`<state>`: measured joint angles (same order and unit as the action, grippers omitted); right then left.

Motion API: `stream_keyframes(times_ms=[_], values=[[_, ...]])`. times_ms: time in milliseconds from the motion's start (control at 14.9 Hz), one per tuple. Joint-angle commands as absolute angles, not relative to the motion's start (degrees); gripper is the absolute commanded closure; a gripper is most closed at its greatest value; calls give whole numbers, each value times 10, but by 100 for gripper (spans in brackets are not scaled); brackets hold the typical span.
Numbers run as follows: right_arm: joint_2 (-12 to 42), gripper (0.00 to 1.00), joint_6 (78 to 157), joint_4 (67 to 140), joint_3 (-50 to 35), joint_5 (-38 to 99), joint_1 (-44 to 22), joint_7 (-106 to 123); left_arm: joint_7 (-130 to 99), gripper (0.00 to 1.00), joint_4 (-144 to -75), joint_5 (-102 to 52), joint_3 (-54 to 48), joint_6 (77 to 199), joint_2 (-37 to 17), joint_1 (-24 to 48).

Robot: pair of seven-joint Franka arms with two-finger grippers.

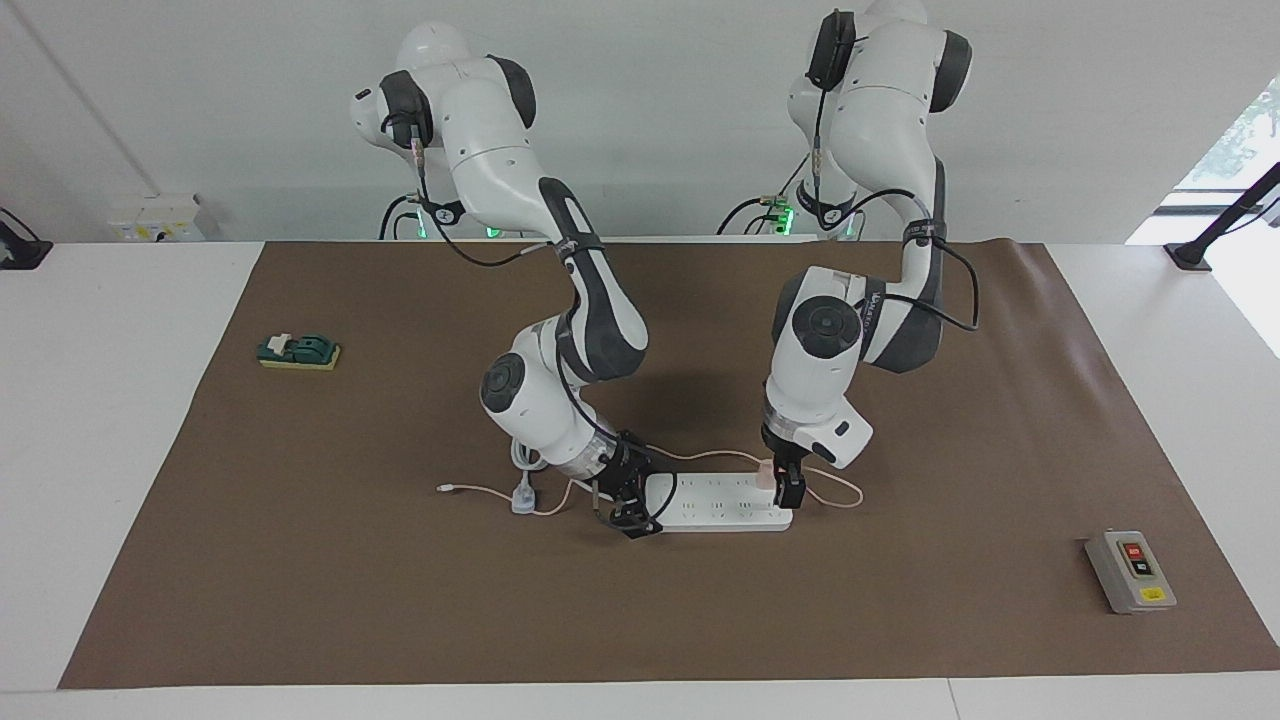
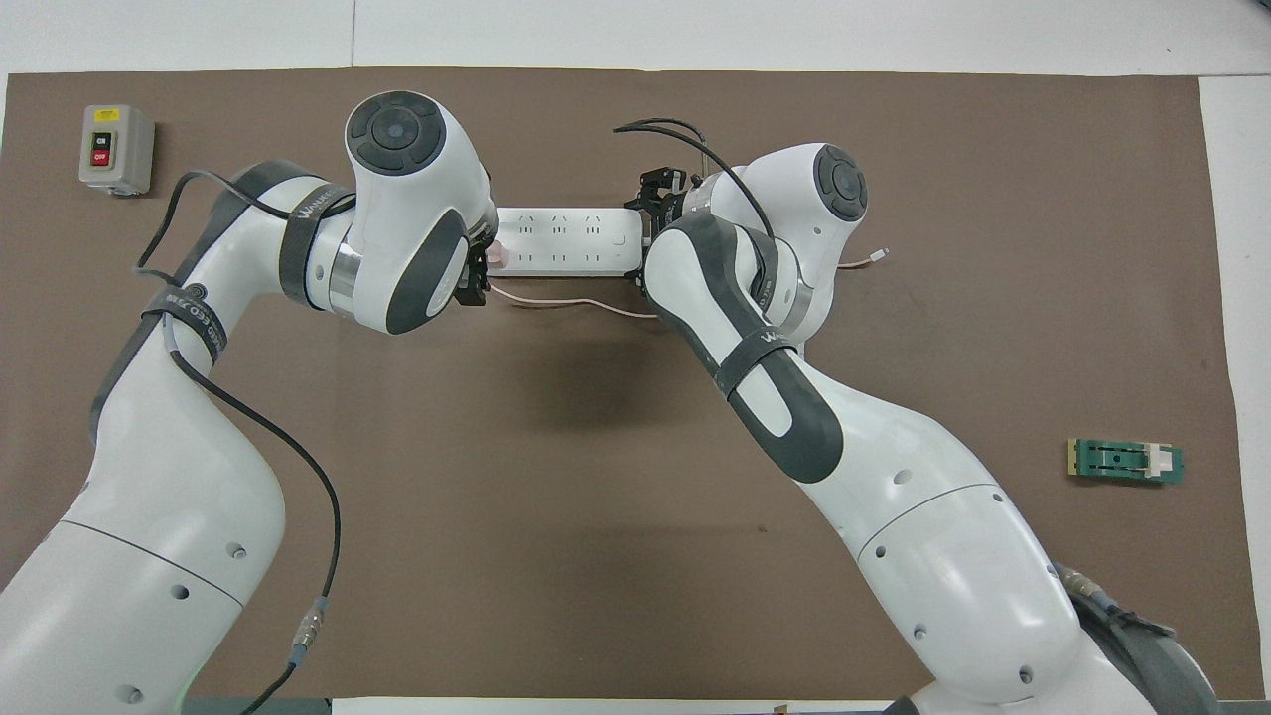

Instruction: Unplug charger and place it aside

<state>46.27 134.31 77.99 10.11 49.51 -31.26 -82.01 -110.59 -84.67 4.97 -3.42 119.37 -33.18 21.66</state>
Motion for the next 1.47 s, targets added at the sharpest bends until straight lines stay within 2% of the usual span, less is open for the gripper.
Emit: stream_keyframes(times_ms=[0,201,268,335,1004,1406], values=[[479,100,1349,757,94,494,-308,-817,-1104,8,-861,60,-28,1201,-321,221],[478,100,1348,757,94,493,-308,-817,-1104,74,-860,61,-28,1204,-321,221],[478,100,1348,757,95,493,-308,-817,-1104,90,-860,61,-29,1204,-321,220],[478,100,1348,758,95,493,-308,-817,-1105,100,-860,59,-29,1204,-321,219],[468,100,1340,757,95,496,-302,-817,-1091,100,-846,52,-29,1196,-313,217],[464,100,1340,758,95,497,-298,-817,-1025,100,-790,13,-26,1055,-276,216]])
